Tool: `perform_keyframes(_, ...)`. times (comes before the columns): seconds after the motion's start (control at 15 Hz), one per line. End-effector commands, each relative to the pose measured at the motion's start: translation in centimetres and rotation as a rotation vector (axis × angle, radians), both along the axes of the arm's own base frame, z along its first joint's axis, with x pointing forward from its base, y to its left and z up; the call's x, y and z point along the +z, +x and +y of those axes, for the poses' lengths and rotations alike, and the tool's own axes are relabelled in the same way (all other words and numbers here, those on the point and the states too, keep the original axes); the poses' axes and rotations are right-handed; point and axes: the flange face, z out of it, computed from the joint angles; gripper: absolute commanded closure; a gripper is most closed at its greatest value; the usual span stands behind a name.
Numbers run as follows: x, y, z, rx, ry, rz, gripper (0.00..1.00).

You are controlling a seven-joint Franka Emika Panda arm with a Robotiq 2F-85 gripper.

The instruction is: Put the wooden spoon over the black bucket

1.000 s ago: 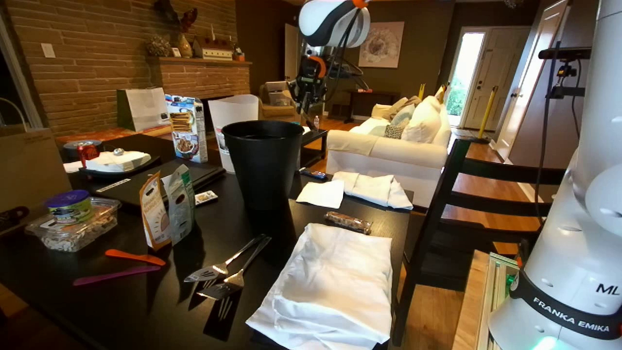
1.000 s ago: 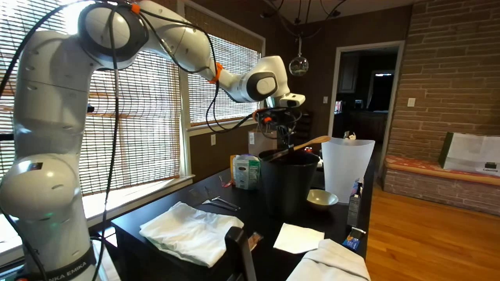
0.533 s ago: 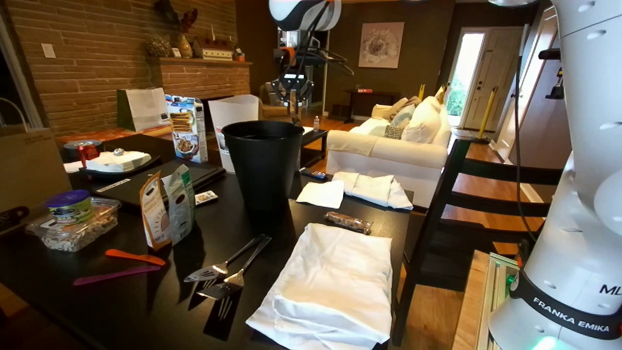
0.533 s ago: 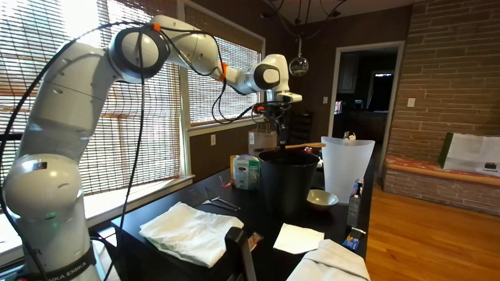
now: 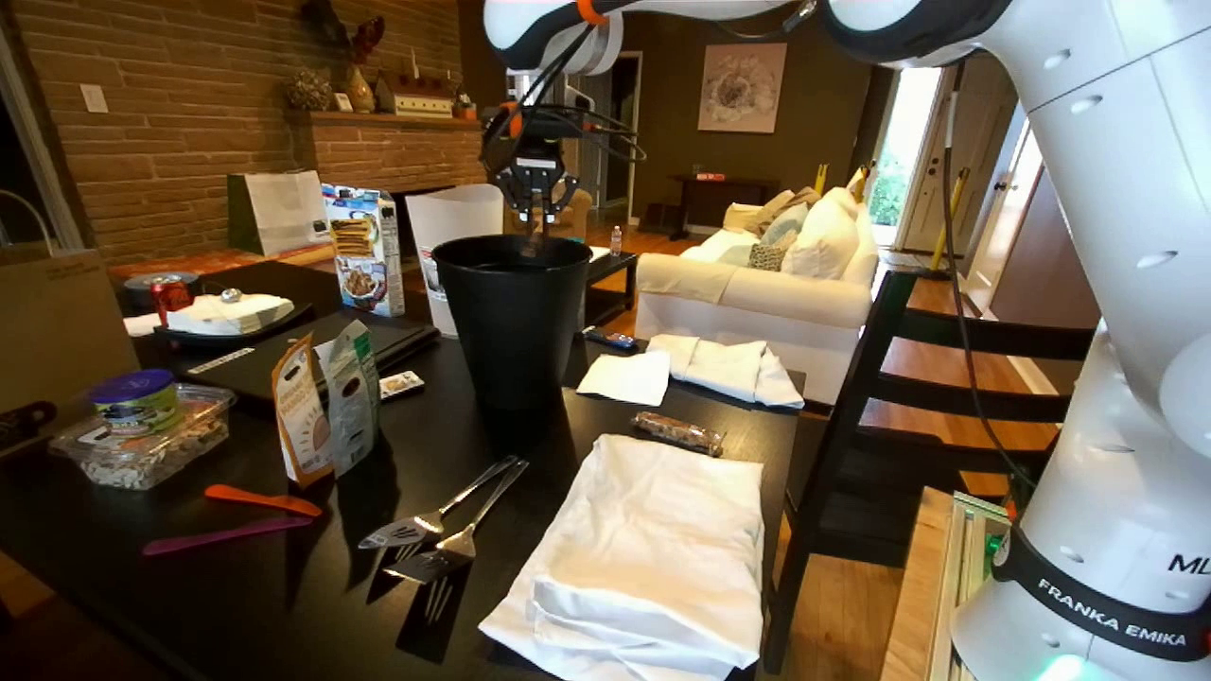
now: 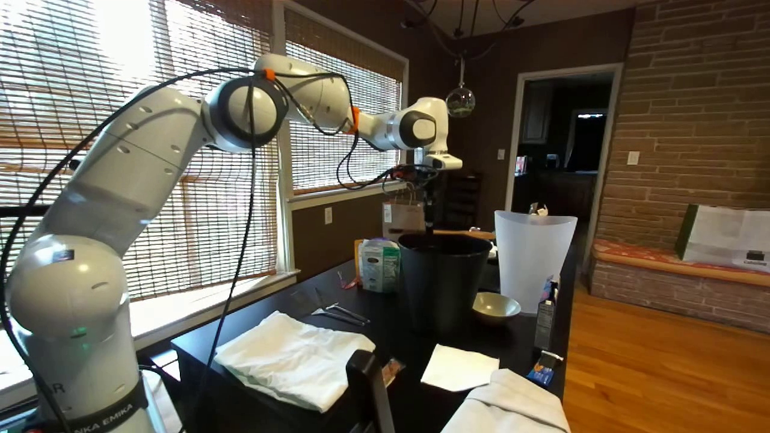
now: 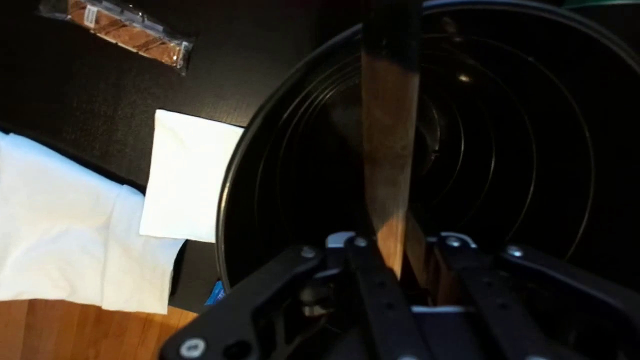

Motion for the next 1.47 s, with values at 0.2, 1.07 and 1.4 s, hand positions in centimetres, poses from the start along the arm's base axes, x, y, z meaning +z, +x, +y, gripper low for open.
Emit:
perform_keyframes(0.2, 0.0, 3.1, 0.5, -0.155, 0.013, -0.066, 0.95)
perform_keyframes(1.07, -1.2, 4.9, 1.4, -0.258, 0.003, -0.085, 0.95)
perform_keyframes(1.4, -1.2, 5.1, 2.1, -0.261, -0.002, -0.084, 0.95)
